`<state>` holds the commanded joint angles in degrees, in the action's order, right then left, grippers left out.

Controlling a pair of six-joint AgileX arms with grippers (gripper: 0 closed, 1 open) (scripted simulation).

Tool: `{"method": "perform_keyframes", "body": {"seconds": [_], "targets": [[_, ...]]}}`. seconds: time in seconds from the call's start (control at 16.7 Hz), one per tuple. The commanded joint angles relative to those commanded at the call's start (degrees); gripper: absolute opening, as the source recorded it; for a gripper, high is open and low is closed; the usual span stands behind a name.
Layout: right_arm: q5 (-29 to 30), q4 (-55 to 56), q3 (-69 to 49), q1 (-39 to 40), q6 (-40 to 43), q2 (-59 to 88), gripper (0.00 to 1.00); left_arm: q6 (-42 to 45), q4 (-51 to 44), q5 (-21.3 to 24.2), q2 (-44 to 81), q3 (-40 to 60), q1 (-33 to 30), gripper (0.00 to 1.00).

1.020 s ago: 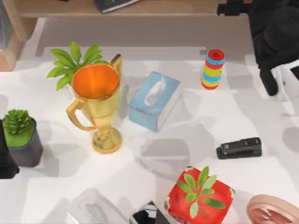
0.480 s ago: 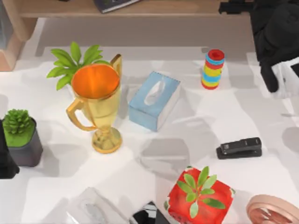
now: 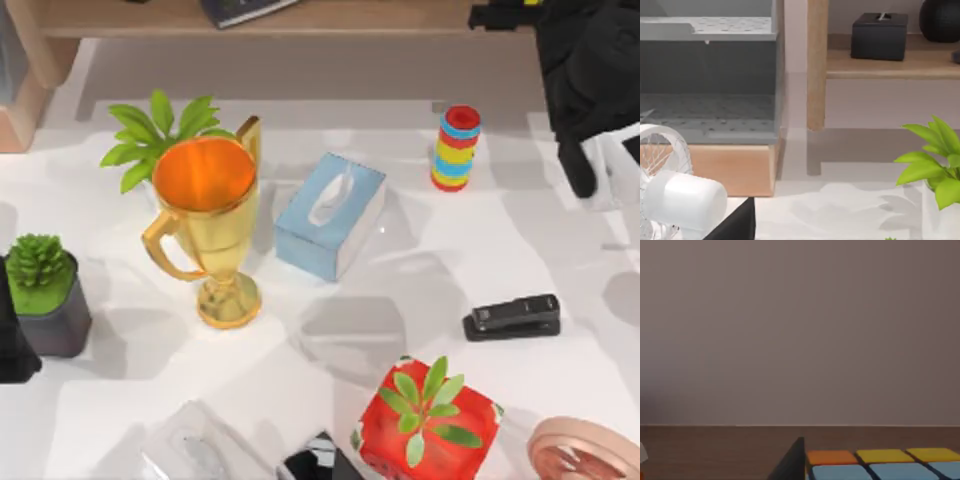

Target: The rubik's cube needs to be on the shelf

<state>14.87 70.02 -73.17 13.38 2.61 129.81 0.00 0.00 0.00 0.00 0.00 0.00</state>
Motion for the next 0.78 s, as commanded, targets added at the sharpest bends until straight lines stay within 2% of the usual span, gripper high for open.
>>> {"method": "perform_keyframes", "body": {"seconds": [0.12, 0.18, 0.78], "targets": [[0.0, 0.0, 0.0, 0.0, 0.0, 0.0, 0.98, 0.0, 0.0, 0.0, 0.0, 0.0, 0.0, 1.00], [0.0, 0.0, 0.0, 0.0, 0.0, 0.0, 1.00, 0.0, 0.0, 0.0, 0.0, 0.0, 0.0, 1.00], [-0.6, 0.5, 0.4, 0.1, 0.5, -0.5, 1.00, 0.0, 0.0, 0.0, 0.0, 0.0, 0.0, 1.00]]}}
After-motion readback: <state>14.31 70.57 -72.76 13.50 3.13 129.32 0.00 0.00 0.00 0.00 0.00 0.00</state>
